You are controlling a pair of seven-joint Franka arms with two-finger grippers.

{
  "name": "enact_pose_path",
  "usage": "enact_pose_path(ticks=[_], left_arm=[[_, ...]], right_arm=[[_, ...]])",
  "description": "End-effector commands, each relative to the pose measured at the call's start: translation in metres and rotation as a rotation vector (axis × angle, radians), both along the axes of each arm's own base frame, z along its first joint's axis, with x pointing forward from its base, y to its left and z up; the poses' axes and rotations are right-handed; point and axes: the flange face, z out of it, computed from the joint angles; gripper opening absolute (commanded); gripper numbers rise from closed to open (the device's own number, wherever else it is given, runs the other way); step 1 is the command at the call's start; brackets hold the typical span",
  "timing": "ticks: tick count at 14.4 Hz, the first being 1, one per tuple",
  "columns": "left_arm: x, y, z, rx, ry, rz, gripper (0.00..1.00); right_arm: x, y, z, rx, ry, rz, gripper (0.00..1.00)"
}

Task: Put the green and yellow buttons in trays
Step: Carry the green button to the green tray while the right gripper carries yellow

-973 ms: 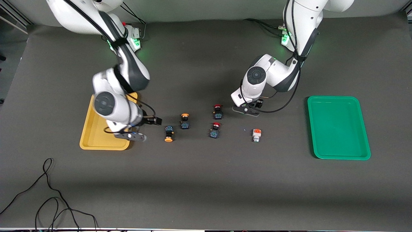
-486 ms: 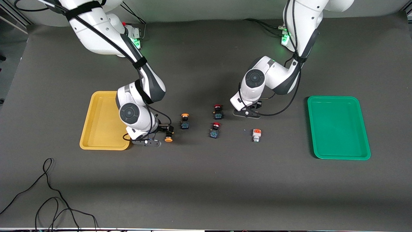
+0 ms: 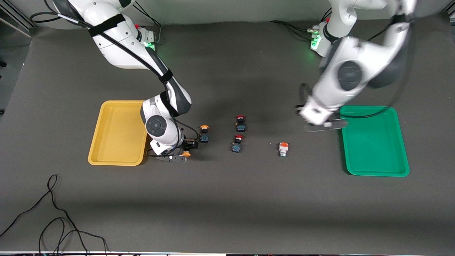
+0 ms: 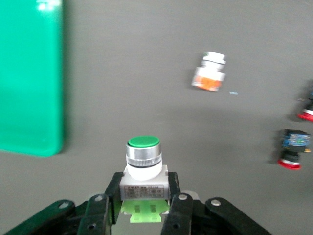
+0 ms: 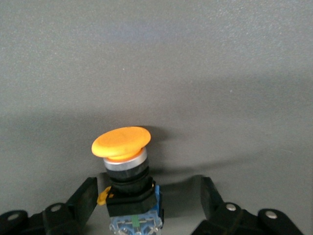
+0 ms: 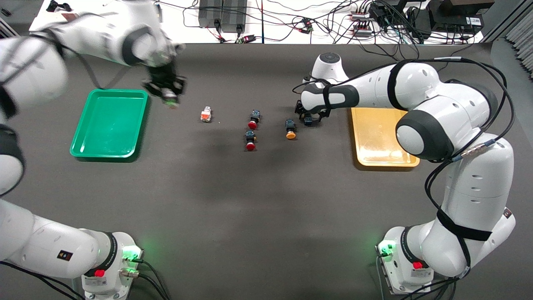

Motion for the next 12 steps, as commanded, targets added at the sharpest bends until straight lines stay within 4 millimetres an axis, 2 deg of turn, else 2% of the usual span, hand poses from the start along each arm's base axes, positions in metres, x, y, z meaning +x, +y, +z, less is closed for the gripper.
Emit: enact_pose_path(ticks=[1,2,3,4,5,7,9,10,12], left_arm=[[0.005,0.125,0.015,-0.046,0.028,0.017,0.24],[0.008,0.164,0.015,-0.044,0.021,0.015,0.24],[0.01,0.188,0.007,-0.02,0.022,0.002,0.24],[0.012,0.196,-0.012,0.013,0.024,-0.029,0.24],[0.012,0.202,-0.038,0.028,0.005,-0.041,0.24],[0.014,0.206,-0.11,0.037,-0.016,-0.089,0.27],[0.018,0.208,-0.17,0.056,-0.014,-0.142,0.28],[0.02,0.21,-0.19,0.058,-0.018,-0.155,0.28],[0.023,0.21,-0.205,0.053,-0.039,-0.163,0.28]], right_arm=[[0.003,0.003,0.004,-0.013,-0.021,0.007,0.0],[0.005,0.004,0.009,-0.012,-0.025,0.005,0.0],[0.006,0.003,0.016,-0.01,-0.028,0.003,0.0],[0.008,0.002,0.028,-0.007,-0.027,0.005,0.0],[0.008,0.001,0.041,-0.01,-0.012,0.008,0.0],[0.012,-0.006,0.083,-0.01,0.015,0.003,0.0],[0.021,-0.038,0.144,-0.028,0.048,-0.02,0.0],[0.019,-0.054,0.168,-0.035,0.082,0.004,0.0],[0.015,-0.094,0.211,-0.03,0.12,0.063,0.0]])
